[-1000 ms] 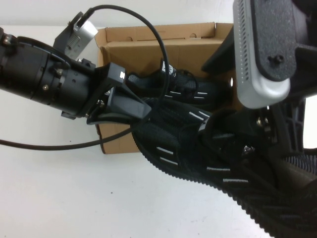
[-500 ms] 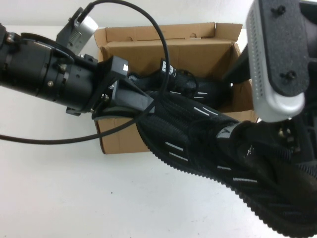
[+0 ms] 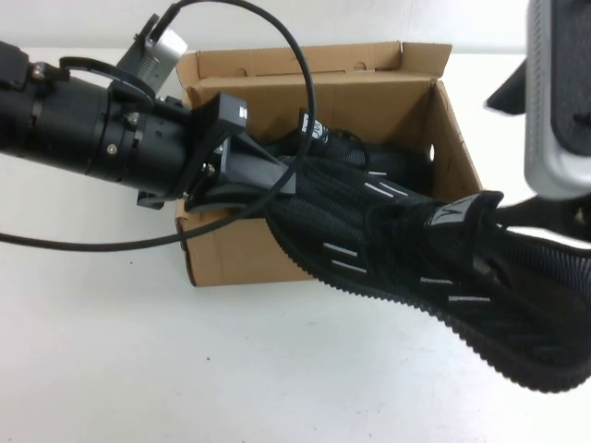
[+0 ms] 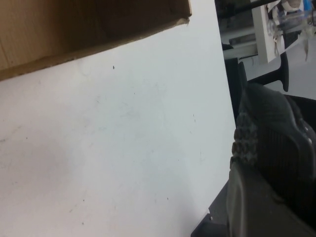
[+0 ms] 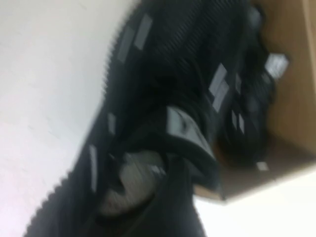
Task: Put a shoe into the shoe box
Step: Hand over the shoe
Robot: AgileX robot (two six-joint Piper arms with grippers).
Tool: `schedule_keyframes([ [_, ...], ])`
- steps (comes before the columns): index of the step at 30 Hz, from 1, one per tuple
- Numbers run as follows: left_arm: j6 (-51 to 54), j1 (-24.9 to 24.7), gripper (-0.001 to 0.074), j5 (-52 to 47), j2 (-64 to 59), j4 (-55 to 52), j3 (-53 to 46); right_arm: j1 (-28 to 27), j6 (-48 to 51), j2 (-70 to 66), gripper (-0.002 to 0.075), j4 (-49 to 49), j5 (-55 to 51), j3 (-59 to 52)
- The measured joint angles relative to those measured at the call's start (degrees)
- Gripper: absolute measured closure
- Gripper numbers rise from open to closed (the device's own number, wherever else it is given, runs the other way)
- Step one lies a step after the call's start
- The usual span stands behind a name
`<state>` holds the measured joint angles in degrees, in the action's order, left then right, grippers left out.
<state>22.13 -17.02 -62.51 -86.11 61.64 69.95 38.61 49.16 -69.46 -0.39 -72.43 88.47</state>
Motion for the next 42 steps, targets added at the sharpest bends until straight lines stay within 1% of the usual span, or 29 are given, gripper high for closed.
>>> schedule_keyframes([
  [4,0.8,0.0,0.0626,1.2,-0.3,0.4,0.0,0.0,-6.1,0.1,0.0155,-4.9,0.0,0.0],
  [9,2.3,0.0,0.0626,2.9,-0.4,1.7,0.0,0.0,-13.6,0.2,0.0155,-5.4,3.0,0.5],
  [11,3.0,0.0,0.0626,3.6,-0.4,2.5,0.0,0.0,-18.5,0.2,0.0155,-5.5,5.3,0.5],
  [15,4.6,0.0,0.0626,4.9,-0.4,4.2,0.0,0.0,-33.1,0.2,0.0155,-5.6,9.6,0.5],
  [21,5.7,0.0,0.0626,8.0,-0.4,5.6,0.0,0.0,-59.6,0.2,0.0155,-5.7,10.5,0.5],
  [26,7.6,0.0,0.0626,11.0,-0.4,8.6,0.0,0.0,-75.0,0.2,0.0155,-4.9,10.3,0.5],
  [29,8.6,0.0,0.0626,13.1,-0.4,9.9,0.0,0.0,-80.9,0.2,0.0155,-2.7,10.3,0.5],
  [34,11.7,0.0,0.0626,14.9,-0.4,10.8,0.0,0.0,-86.8,0.2,0.0155,-1.3,10.3,0.5],
  [42,15.7,0.0,0.0626,15.0,-0.4,11.9,0.0,0.0,-91.9,0.2,0.0155,3.4,9.2,0.5],
])
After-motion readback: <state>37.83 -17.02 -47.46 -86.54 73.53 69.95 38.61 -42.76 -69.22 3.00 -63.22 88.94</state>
